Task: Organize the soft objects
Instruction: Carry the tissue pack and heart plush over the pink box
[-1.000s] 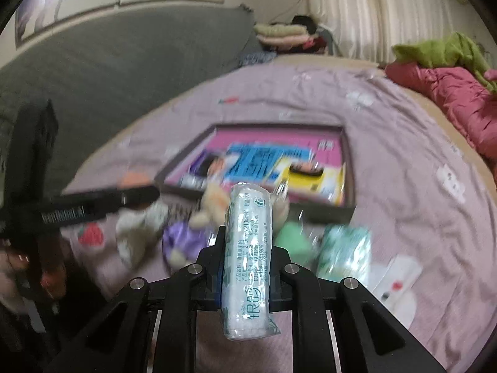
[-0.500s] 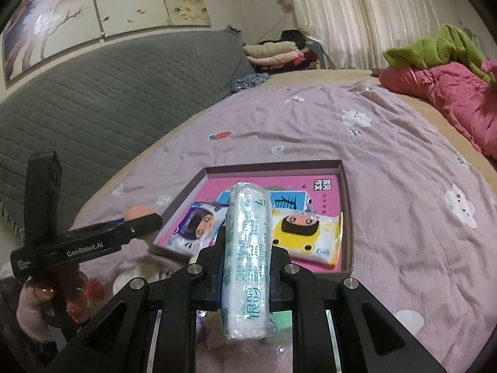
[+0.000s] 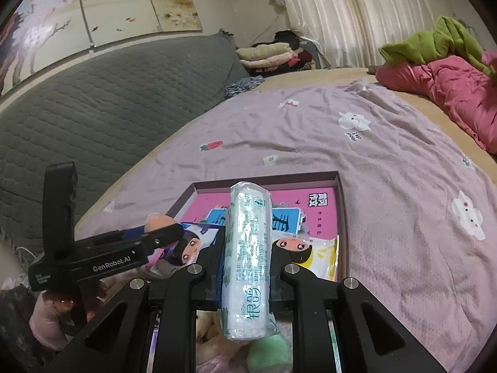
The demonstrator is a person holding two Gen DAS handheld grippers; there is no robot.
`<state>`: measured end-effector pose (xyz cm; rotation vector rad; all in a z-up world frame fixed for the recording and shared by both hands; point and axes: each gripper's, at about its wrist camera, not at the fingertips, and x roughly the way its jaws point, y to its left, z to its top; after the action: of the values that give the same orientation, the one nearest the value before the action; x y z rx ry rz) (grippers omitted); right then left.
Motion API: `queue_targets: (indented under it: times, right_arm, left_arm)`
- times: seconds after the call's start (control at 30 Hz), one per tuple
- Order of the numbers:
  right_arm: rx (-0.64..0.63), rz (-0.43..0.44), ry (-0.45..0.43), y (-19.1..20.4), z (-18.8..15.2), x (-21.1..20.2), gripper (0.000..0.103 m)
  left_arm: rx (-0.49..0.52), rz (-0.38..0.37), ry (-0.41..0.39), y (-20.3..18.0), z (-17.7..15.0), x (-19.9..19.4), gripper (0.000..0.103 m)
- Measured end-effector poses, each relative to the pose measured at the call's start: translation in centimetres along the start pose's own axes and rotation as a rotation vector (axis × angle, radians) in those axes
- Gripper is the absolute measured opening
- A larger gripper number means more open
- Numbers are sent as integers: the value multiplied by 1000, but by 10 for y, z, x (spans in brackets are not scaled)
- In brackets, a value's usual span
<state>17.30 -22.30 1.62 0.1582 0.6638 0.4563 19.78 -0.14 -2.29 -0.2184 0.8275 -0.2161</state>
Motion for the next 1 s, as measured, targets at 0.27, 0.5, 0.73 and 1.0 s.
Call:
queue_targets:
  times: [0.27, 0.5, 0.73, 1.0]
  right_arm:
    - [-7, -19, 23, -8, 7, 19, 19]
    - [-4, -36, 66, -18, 11, 41, 19]
    - [121, 1, 122, -37, 5, 60, 19]
    - [265, 5, 163, -59, -6, 72, 21]
  left_arm:
    - [125, -71, 87, -20, 4, 20, 52]
    - [217, -112, 171, -32, 2, 36, 52]
    - [284, -87, 245, -38, -6, 53, 52]
    - [326, -72, 301, -42, -16, 63, 52]
